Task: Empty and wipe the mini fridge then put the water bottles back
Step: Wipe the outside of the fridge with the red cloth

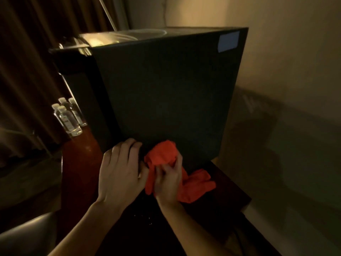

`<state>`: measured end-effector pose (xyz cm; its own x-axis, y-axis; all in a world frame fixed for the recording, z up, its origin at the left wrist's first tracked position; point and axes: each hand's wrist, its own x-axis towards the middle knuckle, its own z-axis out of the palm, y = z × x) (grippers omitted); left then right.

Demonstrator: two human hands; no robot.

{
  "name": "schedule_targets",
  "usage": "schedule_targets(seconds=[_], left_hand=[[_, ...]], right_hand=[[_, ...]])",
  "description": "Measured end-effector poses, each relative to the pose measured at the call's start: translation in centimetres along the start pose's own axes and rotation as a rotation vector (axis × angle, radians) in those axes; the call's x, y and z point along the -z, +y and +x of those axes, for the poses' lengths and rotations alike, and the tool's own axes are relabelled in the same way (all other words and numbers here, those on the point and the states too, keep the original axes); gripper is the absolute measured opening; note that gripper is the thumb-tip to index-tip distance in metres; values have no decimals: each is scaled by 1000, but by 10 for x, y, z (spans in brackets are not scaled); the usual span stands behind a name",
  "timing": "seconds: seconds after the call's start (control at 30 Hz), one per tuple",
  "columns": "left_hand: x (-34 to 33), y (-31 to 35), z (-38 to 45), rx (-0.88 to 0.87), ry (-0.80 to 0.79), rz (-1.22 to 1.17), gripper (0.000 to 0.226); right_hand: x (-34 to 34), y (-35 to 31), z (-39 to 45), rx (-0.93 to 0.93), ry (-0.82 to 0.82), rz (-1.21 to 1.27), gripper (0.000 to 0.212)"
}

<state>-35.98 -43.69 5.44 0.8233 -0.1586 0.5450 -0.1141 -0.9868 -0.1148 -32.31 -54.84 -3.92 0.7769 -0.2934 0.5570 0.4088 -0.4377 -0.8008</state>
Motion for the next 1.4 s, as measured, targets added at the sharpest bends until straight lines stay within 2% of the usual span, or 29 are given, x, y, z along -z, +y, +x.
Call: schedule_targets(seconds=[0.07,0.17,0.3,0.43,0.57,0.8,1.07,1.23,1.4], left_hand=[[10,-2,2,-15,-23,7,56],[25,-9,6,-33,1,-3,54],[60,-17,21,-42,63,-60,50],[98,-28,45,-77,162,-125,44],[124,-41,55,-113,180,-156,43],[165,-64,90,-155,355,-257,39],[185,-125,140,-212,486,-325,35],[176,-154,169,-278,456,-403,34],[158,-171,185,-295,361,-517,39]], right_hand=[[-2,-5,-18,-17,-78,-16,32],[9,-23,-8,-85,-128,-14,20],[40,-90,31,18,-226,85,31],[56,-139,83,94,-113,42,27],[69,-169,113,98,45,25,19],[78,-238,139,260,-35,30,12],[55,-292,173,259,-76,-167,15],[28,-310,189,232,-114,-319,17],[11,-317,203,171,-256,-445,22]])
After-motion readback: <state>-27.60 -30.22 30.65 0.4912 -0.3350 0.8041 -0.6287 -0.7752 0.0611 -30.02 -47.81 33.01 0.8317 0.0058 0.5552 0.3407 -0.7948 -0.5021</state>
